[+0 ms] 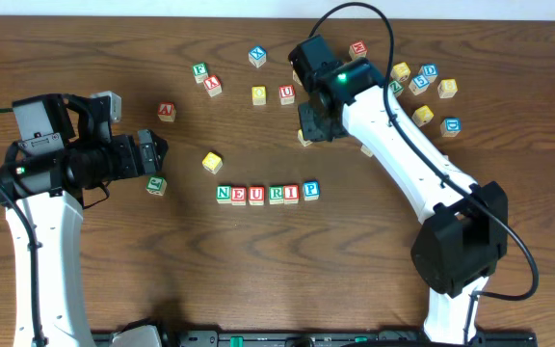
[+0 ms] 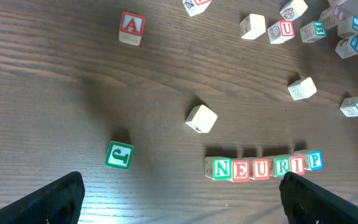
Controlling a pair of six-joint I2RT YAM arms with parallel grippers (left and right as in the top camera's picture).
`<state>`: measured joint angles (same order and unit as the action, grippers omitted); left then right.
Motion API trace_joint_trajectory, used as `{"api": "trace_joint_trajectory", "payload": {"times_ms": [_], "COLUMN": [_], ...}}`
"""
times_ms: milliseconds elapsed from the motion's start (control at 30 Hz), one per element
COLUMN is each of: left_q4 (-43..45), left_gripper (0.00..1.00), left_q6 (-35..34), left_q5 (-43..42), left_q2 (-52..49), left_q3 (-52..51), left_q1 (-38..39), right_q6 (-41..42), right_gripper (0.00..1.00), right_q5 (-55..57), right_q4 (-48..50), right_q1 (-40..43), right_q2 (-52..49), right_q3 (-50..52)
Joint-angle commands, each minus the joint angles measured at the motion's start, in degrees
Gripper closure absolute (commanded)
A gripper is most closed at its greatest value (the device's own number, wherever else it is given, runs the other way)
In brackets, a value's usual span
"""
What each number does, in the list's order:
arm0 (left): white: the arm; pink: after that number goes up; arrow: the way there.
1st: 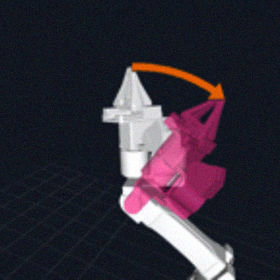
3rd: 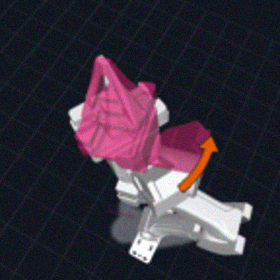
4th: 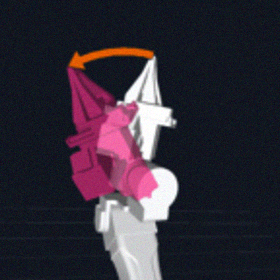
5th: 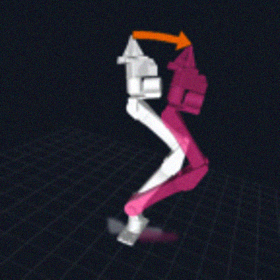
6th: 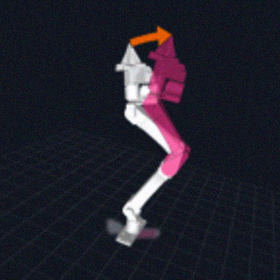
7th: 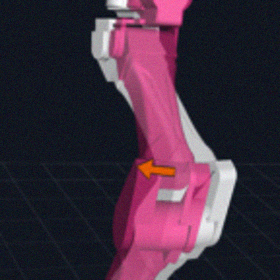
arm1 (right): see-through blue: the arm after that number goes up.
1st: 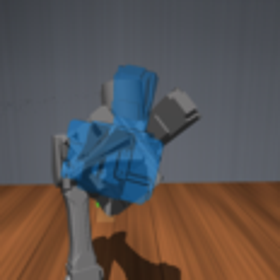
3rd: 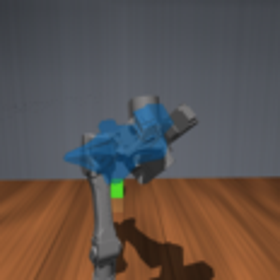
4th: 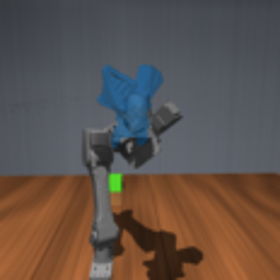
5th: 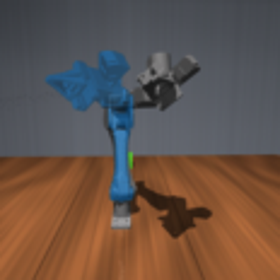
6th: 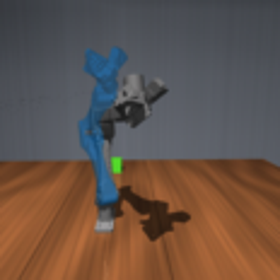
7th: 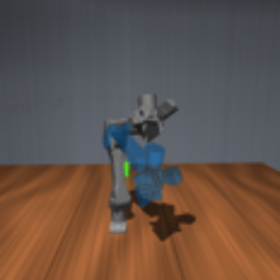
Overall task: Spell out NEURIPS
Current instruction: 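Lift the yellow S block and carry it to the row, then lower the yellow S block to the right of the blue P block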
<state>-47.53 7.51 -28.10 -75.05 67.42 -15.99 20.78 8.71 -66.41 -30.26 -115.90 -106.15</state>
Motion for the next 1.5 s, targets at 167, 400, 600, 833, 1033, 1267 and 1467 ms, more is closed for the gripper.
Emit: {"api": "trace_joint_trajectory", "payload": {"times_ms": [167, 400, 600, 833, 1033, 1267, 1467], "left_q4": [-0.02, 0.0, -0.02, -0.02, -0.02, -0.02, -0.02], "left_gripper": [0.01, 0.01, 0.01, 0.01, 0.01, 0.01, 0.01], "left_q6": [-0.28, -0.28, -0.28, -0.28, -0.28, -0.28, -0.28], "left_q5": [0.31, 0.31, 0.31, 0.31, 0.31, 0.31, 0.31], "left_q2": [0.24, 0.24, 0.24, 0.24, 0.24, 0.24, 0.24], "left_q3": [1.16, 1.16, 1.16, 1.16, 1.16, 1.16, 1.16], "left_q1": [-0.22, -0.22, -0.22, -0.22, -0.22, -0.22, -0.22], "right_q6": [0.59, 1.53, 4.59, 7.98, 10.49, 10.71, 10.75], "right_gripper": [0.99, 0.98, 0.99, 0.99, 0.99, 0.99, 0.99], "right_q5": [1.22, -0.92, -1.84, -1.81, -1.79, -1.79, -1.73], "right_q4": [3.91, 9.64, 14.12, 19.23, 21.53, 22.77, 24.63], "right_q1": [-0.22, -0.63, -2.34, -4.63, -4.72, -4.72, -4.72], "right_q2": [10.32, 17.99, 18.51, 18.51, 18.51, 18.51, 18.51], "right_q3": [10.47, 23.17, 31.54, 36.44, 39.45, 40.72, 42.03]}}
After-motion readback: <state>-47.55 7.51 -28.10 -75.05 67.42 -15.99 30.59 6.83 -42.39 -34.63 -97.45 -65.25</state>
